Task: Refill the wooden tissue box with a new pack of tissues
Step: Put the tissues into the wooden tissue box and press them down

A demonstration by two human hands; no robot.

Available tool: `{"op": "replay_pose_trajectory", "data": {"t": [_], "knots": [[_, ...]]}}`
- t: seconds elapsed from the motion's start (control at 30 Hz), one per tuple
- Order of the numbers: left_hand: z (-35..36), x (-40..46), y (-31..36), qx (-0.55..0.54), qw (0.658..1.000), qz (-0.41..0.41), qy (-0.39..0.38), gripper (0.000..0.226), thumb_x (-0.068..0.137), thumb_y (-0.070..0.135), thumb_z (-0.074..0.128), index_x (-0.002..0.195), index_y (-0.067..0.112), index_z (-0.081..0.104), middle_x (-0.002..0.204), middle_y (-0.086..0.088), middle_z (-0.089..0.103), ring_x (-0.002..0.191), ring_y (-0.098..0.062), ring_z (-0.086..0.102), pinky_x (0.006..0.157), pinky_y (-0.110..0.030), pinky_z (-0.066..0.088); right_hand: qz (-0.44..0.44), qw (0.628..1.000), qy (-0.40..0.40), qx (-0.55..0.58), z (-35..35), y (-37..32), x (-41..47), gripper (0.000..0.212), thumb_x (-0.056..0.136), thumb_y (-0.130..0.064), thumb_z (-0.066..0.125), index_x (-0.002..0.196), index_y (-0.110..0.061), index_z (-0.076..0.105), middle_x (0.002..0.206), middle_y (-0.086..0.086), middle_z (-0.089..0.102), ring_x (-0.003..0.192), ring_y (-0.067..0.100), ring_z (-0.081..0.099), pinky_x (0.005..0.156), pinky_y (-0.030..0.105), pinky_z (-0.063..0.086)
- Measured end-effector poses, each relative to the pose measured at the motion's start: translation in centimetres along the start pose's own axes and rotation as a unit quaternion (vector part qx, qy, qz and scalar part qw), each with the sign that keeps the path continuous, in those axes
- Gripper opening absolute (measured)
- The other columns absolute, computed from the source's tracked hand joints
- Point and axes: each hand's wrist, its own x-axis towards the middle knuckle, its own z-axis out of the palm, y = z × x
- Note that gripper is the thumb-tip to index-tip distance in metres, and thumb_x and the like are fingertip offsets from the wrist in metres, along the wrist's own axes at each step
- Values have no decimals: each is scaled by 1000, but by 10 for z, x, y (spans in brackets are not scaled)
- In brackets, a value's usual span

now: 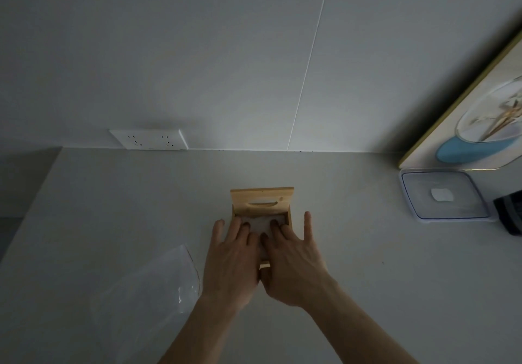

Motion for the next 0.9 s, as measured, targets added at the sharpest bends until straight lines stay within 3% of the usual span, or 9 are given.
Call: {"op": "replay_pose_trajectory", "data": {"t": [0.13,0.23,0.3,0.4,0.53,0.67,0.8,0.9], "knots": [[1,0,-2,9,999,-32,16,20,86,37,57,94,22,69,118,-1,71,140,-37,42,117,-65,16,-7,999,-33,-20,5,3,4,83,84,-63,43,156,-23,29,166,10,22,156,30,2,112,73,-17],[7,0,-3,-23,998,-62,-16,38,93,39,36,100,24,70,119,2,72,136,-40,48,117,-69,15,-9,997,-50,-50,14,1,6,92,81,-66,45,158,-22,22,168,16,15,156,35,2,111,74,-16],[9,1,-1,-42,995,-85,-38,50,94,42,25,119,26,64,132,5,65,132,-37,51,115,-69,17,-1,997,-47,-57,17,-2,7,93,81,-67,49,157,-21,24,166,19,18,155,36,8,110,77,-12],[6,6,4,-45,990,-106,-80,47,99,42,25,136,28,50,151,7,47,130,-30,52,115,-67,18,8,998,-31,-46,19,-2,8,87,80,-65,53,152,-20,31,162,20,26,151,36,18,111,77,-9],[1,9,5,-75,990,-88,-75,37,98,37,36,130,28,50,148,6,49,124,-25,56,113,-57,31,-15,999,4,31,10,4,2,67,84,-52,59,143,-22,46,149,7,47,145,28,33,117,73,-5],[8,-7,-1,-96,993,-65,-6,31,94,35,39,113,27,61,120,8,68,101,-21,67,98,-45,46,-30,992,85,91,11,15,-14,44,86,-33,56,128,-23,61,131,-2,64,134,21,49,123,59,4],[10,-18,3,-75,994,-74,-41,40,100,40,28,119,30,62,123,11,64,104,-20,64,105,-48,38,-39,997,25,64,15,12,-19,44,93,-33,47,134,-21,56,138,-1,58,145,22,34,124,61,4],[7,-16,4,-73,993,-73,-60,41,102,41,24,123,31,57,127,11,60,108,-21,62,108,-49,35,-28,998,5,55,15,8,-17,44,94,-34,47,135,-21,54,138,0,58,145,23,33,123,63,2]]}}
